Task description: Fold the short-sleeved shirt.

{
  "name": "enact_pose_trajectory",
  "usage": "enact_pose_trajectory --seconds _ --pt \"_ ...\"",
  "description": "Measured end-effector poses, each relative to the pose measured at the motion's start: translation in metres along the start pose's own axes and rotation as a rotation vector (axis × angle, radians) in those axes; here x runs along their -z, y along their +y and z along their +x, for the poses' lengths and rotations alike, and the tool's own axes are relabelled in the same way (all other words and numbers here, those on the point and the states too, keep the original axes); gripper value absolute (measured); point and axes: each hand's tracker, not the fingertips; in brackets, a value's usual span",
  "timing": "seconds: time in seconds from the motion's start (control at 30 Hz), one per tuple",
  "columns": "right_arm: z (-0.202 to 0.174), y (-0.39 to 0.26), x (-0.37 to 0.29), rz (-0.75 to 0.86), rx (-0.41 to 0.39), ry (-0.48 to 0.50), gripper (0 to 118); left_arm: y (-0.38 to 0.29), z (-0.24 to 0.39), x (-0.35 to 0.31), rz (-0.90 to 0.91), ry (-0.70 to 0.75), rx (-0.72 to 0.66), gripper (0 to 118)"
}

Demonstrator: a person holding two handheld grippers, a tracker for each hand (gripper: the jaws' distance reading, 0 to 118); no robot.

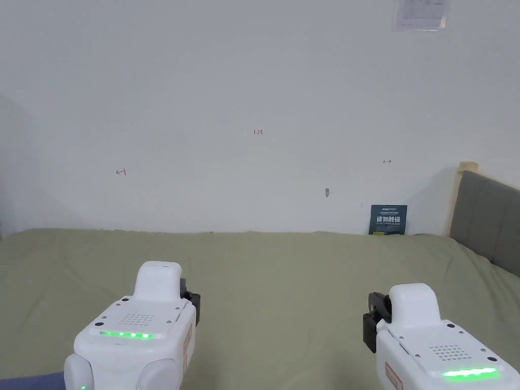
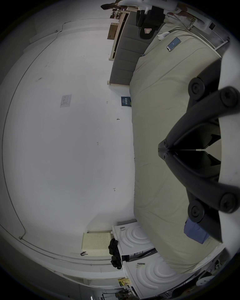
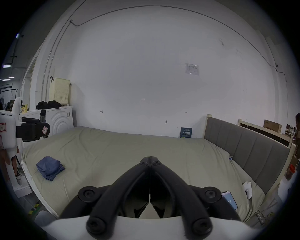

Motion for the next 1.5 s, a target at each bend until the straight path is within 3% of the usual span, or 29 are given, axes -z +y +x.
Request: enact_pose_trajectory --seconds 0.2,0.23,0.27,0.3,0.33,0.53,0.73,0.8,1.0,1.43,1.5 --pt "0.0 0.004 -0.002 0.011 0.01 -0.012 1 0.007 0.003 -0.011 0.014 0.006 -0.013 0" --pt "0.001 0.004 -0.003 0.024 0.017 -0.028 11 0.007 0.003 -0.012 0.014 0.009 -0.008 14" --pt "0.003 0.005 -0.004 0.039 0.03 -0.039 51 0.008 0.002 -0.01 0.007 0.014 0.0 69" --pt "0.007 0.007 -0.002 0.028 0.038 -0.023 94 0.008 -0.001 -0.006 -0.013 0.015 0.003 113" --pt "0.009 0.009 0.0 -0.004 0.05 -0.017 118 0.0 -0.001 -0.008 0.037 0.035 -0.011 118" --pt "0.014 0.01 -0.011 0.017 0.029 -0.033 118 0.008 -0.001 -0.021 0.023 0.034 0.012 118" --pt "0.012 0.01 -0.011 0.019 0.028 -0.044 118 0.007 -0.006 -0.001 -0.091 -0.105 -0.006 118" --pt "0.012 0.012 -0.013 0.019 0.03 -0.041 118 0.009 -0.001 0.002 -0.133 -0.054 0.012 118" --pt "0.011 0.014 -0.014 0.017 0.032 -0.037 118 0.015 -0.006 -0.02 -0.07 -0.108 -0.043 118" --pt "0.006 0.01 -0.016 0.015 0.031 -0.036 118 0.022 -0.007 -0.038 -0.035 -0.05 -0.024 118" --pt "0.005 0.01 -0.017 0.012 0.032 -0.032 118 0.024 -0.004 -0.038 -0.068 0.007 -0.02 118"
